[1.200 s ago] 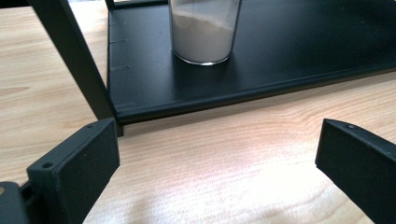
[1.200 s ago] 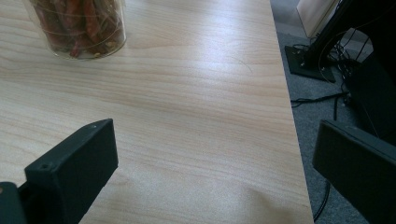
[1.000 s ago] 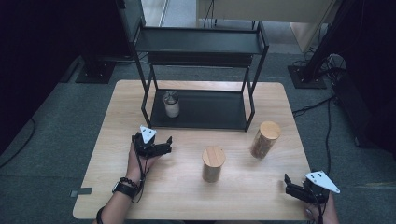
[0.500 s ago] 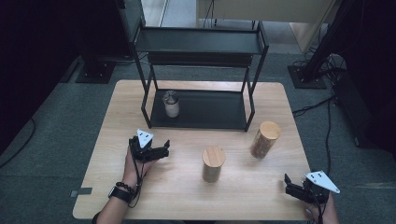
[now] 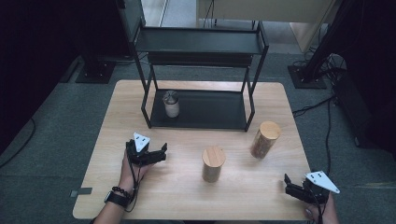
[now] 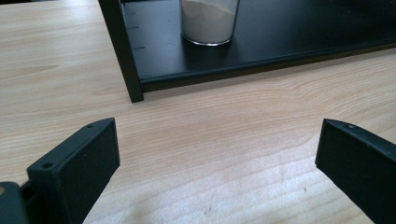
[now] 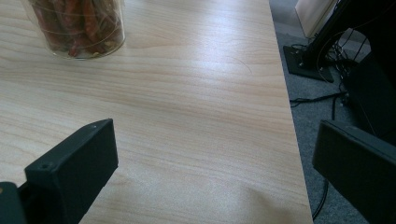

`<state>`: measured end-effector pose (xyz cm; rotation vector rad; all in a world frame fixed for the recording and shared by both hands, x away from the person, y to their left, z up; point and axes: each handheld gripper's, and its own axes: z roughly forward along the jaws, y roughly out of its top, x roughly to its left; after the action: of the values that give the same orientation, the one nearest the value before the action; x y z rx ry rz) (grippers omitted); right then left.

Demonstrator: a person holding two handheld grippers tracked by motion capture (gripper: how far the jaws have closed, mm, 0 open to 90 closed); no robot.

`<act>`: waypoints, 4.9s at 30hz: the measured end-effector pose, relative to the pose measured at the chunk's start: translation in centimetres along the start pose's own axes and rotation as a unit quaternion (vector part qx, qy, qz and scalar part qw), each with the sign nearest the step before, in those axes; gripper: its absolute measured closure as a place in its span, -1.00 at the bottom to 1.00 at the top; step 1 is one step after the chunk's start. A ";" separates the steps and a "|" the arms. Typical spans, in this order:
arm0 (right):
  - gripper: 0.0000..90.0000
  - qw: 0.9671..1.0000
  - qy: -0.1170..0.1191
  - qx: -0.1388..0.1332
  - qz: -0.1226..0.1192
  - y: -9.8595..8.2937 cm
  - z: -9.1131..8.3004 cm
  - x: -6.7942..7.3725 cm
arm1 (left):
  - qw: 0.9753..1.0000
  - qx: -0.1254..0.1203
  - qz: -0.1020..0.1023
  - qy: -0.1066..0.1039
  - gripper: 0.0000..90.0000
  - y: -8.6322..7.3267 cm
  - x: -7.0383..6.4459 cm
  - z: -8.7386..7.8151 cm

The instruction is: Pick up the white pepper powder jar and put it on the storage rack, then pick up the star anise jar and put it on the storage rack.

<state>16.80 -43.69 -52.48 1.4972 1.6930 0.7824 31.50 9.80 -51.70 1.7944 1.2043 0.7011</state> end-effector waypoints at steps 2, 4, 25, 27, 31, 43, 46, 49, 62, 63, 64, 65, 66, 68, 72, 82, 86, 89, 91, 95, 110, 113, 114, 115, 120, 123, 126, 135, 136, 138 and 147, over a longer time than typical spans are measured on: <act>-1.00 1.000 0.000 0.000 0.000 0.0 0.0 0.0 | 1.000 -0.001 -0.001 0.000 -1.00 -0.1 0.1 -0.2; -1.00 1.000 -0.001 0.000 -0.001 0.0 0.0 0.0 | 1.000 -0.001 -0.002 0.001 -1.00 -0.2 0.2 -0.4; -1.00 1.000 -0.004 0.001 -0.002 0.0 0.0 0.0 | 1.000 0.001 0.003 0.001 -1.00 -1.4 1.2 -2.6; -1.00 1.000 -0.004 0.001 -0.002 0.0 0.0 0.0 | 1.000 -0.001 0.002 0.001 -1.00 -1.5 1.3 -2.8; -1.00 1.000 -0.005 0.000 -0.002 0.0 0.0 0.0 | 1.000 -0.001 0.002 0.002 -1.00 -1.7 1.5 -3.2; -1.00 1.000 -0.006 0.001 -0.002 0.0 0.0 0.0 | 1.000 0.003 0.002 0.003 -1.00 -2.3 2.2 -4.1; -1.00 1.000 -0.006 0.001 -0.001 0.0 0.0 0.0 | 1.000 0.004 0.004 0.004 -1.00 -2.4 2.4 -4.4; -1.00 1.000 -0.007 0.001 -0.001 0.0 0.0 0.0 | 1.000 0.005 0.004 0.005 -1.00 -2.6 2.6 -4.6; -1.00 1.000 -0.008 0.001 -0.001 0.0 0.0 0.0 | 1.000 0.007 -0.002 0.015 -1.00 -3.2 3.9 -5.9; -1.00 1.000 -0.008 0.001 -0.001 0.0 0.0 0.0 | 1.000 0.006 -0.002 0.015 -1.00 -3.3 4.0 -6.0; -1.00 1.000 -0.007 0.001 -0.001 0.0 0.0 0.0 | 1.000 0.007 -0.002 0.016 -1.00 -3.4 4.0 -6.1; -1.00 1.000 -0.008 0.001 -0.001 0.0 0.0 0.0 | 1.000 0.007 -0.001 0.016 -1.00 -3.4 4.1 -6.2; -1.00 1.000 -0.007 0.001 -0.001 0.0 0.0 0.0 | 1.000 0.007 -0.001 0.017 -1.00 -3.5 4.2 -6.3; -1.00 1.000 -0.007 0.001 -0.001 0.0 0.0 0.0 | 1.000 0.005 -0.001 0.019 -1.00 -3.6 4.3 -6.5; -1.00 1.000 -0.008 0.001 0.000 0.0 0.0 0.0 | 1.000 0.003 -0.003 0.021 -1.00 -3.7 4.5 -6.8; -1.00 1.000 -0.008 0.001 0.000 0.0 0.0 0.0 | 1.000 0.003 -0.008 0.026 -1.00 -4.2 5.2 -7.7; -1.00 1.000 -0.008 0.001 0.001 0.0 0.0 0.0 | 1.000 0.004 -0.016 0.025 -1.00 -4.5 5.6 -8.1; -1.00 1.000 -0.008 0.001 0.000 0.0 0.0 0.0 | 1.000 0.006 -0.016 0.025 -1.00 -4.6 5.9 -8.4; -1.00 1.000 -0.008 0.001 0.000 0.0 0.0 0.0 | 1.000 0.007 -0.016 0.023 -1.00 -4.7 6.0 -8.6; -1.00 1.000 -0.008 0.001 0.000 0.0 0.0 0.0 | 1.000 0.007 -0.014 0.017 -1.00 -5.0 6.3 -9.1; -1.00 1.000 -0.013 0.001 -0.001 0.0 0.0 0.1 | 1.000 0.011 -0.016 0.024 -1.00 -6.0 7.9 -10.9; -1.00 1.000 -0.015 0.001 -0.003 0.0 0.0 0.2 | 0.999 0.011 -0.019 0.028 -1.00 -6.2 8.3 -11.3; -1.00 1.000 -0.017 0.002 -0.003 0.0 0.0 0.2 | 0.999 0.011 -0.020 0.029 -1.00 -6.2 8.4 -11.4; -1.00 1.000 -0.017 0.002 -0.004 0.0 0.0 0.2 | 0.999 0.010 -0.022 0.029 -1.00 -6.3 8.5 -11.4; -1.00 1.000 -0.021 0.003 -0.004 0.0 0.0 0.3 | 0.999 0.008 -0.029 0.032 -1.00 -6.4 8.9 -11.6; -1.00 1.000 -0.022 0.003 -0.002 0.0 0.0 0.2 | 0.999 0.007 -0.029 0.032 -1.00 -6.4 8.9 -11.7; -1.00 1.000 -0.023 0.001 0.002 0.0 0.0 0.2 | 0.999 0.008 -0.029 0.032 -1.00 -6.4 9.0 -11.7; -1.00 1.000 -0.023 0.001 0.002 0.0 0.0 0.2 | 0.999 0.013 -0.032 0.040 -1.00 -6.6 9.5 -12.0; -1.00 1.000 -0.023 0.001 0.001 0.0 0.0 0.2 | 0.999 0.015 -0.029 0.040 -1.00 -6.5 9.4 -12.0; -1.00 1.000 -0.023 0.001 0.002 0.0 0.0 0.2 | 0.999 0.016 -0.025 0.040 -1.00 -6.5 9.4 -11.9; -1.00 1.000 -0.028 0.006 -0.005 0.2 0.0 0.3 | 0.999 0.012 -0.033 0.036 -1.00 -6.6 9.5 -12.0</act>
<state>16.96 -43.34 -52.34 1.5046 1.6659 0.7194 22.48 23.81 -51.60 1.7537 1.3183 0.7203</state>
